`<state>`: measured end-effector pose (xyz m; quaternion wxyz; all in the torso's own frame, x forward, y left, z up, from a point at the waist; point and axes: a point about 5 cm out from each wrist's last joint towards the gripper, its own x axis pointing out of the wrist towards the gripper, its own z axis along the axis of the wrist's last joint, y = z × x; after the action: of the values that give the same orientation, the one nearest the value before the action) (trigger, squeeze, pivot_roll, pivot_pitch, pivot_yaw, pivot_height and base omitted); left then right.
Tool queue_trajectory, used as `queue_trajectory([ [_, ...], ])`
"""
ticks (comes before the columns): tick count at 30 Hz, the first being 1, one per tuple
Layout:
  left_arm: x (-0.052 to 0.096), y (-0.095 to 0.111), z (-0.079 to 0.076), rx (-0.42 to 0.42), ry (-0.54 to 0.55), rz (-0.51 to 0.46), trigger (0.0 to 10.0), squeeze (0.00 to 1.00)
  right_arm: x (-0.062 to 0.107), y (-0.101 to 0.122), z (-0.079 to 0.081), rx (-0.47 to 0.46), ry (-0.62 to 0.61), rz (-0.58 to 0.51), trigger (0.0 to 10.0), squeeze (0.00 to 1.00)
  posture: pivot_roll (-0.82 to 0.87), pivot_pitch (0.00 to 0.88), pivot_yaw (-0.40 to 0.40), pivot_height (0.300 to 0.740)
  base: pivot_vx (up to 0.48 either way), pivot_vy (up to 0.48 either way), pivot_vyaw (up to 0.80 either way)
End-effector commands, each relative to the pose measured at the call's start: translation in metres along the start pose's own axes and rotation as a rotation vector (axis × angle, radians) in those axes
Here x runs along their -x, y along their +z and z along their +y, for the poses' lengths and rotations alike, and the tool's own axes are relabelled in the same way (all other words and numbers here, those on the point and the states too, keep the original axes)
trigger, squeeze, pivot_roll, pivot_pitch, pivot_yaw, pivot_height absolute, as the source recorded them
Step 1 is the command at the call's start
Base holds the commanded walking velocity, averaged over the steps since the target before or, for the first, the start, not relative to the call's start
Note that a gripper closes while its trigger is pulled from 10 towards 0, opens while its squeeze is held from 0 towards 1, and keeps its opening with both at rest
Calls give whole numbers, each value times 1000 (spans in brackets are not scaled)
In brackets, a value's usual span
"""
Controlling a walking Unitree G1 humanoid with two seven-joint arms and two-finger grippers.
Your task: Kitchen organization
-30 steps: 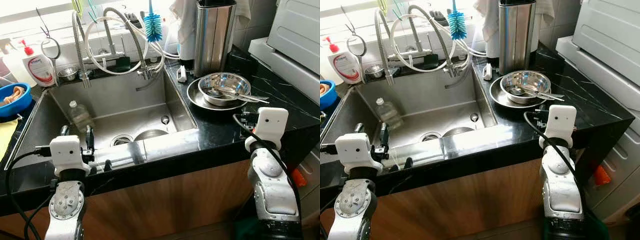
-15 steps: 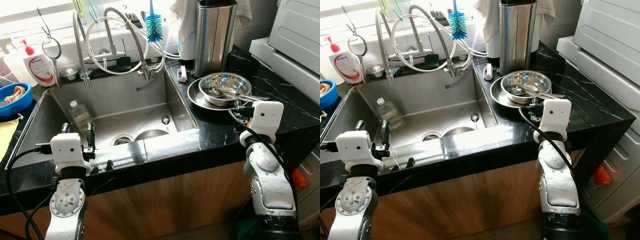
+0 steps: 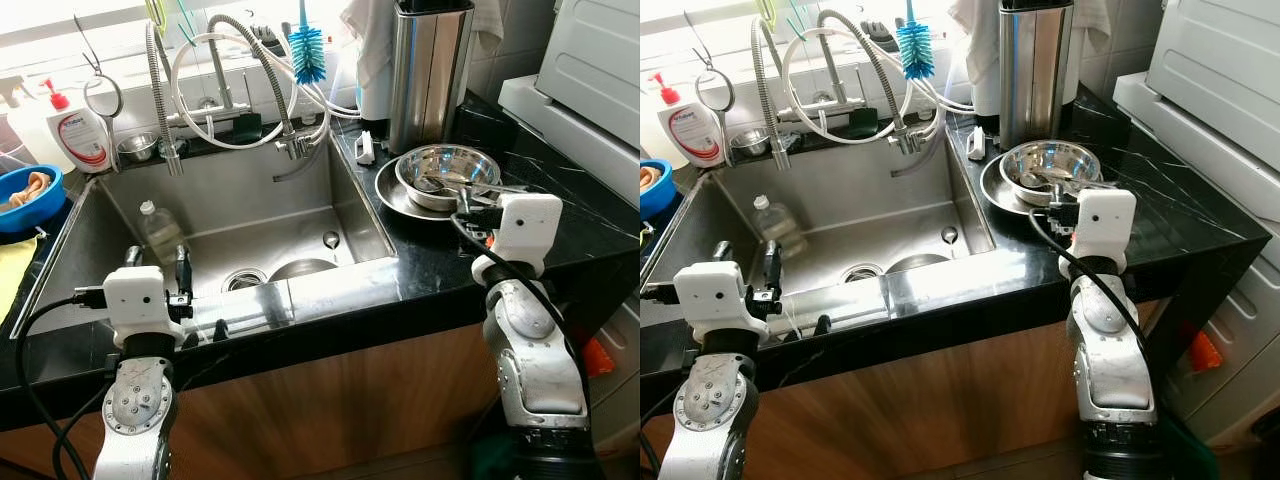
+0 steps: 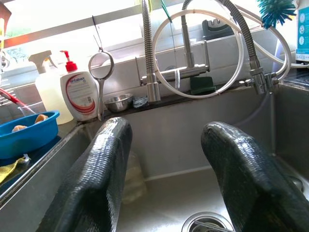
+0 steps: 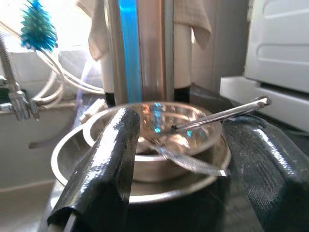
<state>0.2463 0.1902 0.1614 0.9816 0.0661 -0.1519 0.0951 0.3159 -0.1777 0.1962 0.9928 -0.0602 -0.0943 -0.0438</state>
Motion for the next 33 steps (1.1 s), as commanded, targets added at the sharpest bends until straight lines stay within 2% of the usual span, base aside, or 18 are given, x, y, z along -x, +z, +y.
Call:
queue_trajectory([
  [1, -1, -4, 1, -22, 11, 20, 10000, 0, -2, 8, 8, -9, 44, -38, 10000, 0, -238, 0, 127, 740, 0, 0, 0],
  [9, -2, -5, -1, -16, 0, 24, 10000, 0, -3, 8, 6, 13, 33, -43, 10000, 0, -237, 0, 130, 740, 0, 0, 0],
  [12, -2, -5, -1, -15, -3, 25, 10000, 0, -4, 9, -10, 13, -82, -44, 10000, 0, -239, 0, 132, 740, 0, 0, 0],
  [18, -1, -6, -3, -13, -12, 31, 10000, 0, -2, 11, -23, 11, -155, -66, 10000, 0, -242, 0, 135, 740, 0, 0, 0],
  [33, -2, -6, -3, -19, -15, 33, 10000, 0, -1, 8, -28, 15, -209, -57, 10000, 0, -240, 0, 135, 740, 0, 0, 0],
])
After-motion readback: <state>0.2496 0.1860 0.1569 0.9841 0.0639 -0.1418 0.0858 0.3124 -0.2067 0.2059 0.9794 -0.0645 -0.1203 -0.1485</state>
